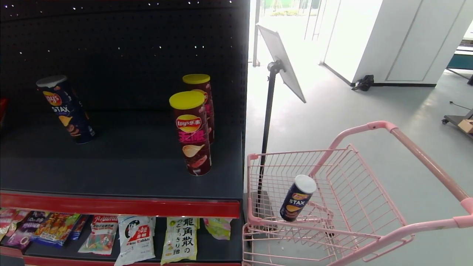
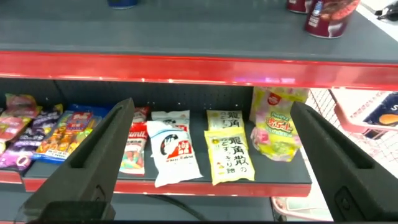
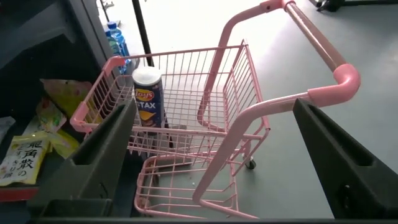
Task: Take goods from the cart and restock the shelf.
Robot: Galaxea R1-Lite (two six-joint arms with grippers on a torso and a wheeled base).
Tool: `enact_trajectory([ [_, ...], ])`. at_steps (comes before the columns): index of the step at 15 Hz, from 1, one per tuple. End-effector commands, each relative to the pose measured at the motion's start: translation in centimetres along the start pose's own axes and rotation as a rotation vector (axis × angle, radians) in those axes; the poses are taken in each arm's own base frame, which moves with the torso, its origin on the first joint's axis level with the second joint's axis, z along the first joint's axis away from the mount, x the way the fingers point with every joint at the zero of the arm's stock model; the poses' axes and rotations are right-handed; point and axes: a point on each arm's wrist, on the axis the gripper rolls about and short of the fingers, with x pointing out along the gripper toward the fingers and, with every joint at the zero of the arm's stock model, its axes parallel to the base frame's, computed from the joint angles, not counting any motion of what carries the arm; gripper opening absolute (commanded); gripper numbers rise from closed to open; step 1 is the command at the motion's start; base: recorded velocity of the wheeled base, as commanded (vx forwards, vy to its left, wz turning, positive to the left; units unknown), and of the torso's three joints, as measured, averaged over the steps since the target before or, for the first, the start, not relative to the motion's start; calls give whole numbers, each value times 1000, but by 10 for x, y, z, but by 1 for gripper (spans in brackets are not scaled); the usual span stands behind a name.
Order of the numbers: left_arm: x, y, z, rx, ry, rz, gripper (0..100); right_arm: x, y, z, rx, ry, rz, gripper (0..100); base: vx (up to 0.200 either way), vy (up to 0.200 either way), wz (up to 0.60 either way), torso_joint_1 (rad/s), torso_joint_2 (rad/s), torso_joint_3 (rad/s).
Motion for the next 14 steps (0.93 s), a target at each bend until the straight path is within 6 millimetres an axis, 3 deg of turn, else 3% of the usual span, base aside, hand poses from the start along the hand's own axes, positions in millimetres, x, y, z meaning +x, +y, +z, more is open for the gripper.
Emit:
enact_trajectory([
  [1, 0, 0, 0, 0, 2, 1, 100, 0, 0, 0, 0, 1, 3, 100, 0, 0, 0, 0, 0, 0],
  [4, 0, 0, 0, 0, 2, 1, 100, 0, 0, 0, 0, 1, 2, 100, 0, 0, 0, -68, 145, 81],
  [14, 0, 0, 0, 0, 2, 1, 100, 0, 0, 0, 2, 1, 3, 100, 0, 0, 0, -159, 374, 210],
])
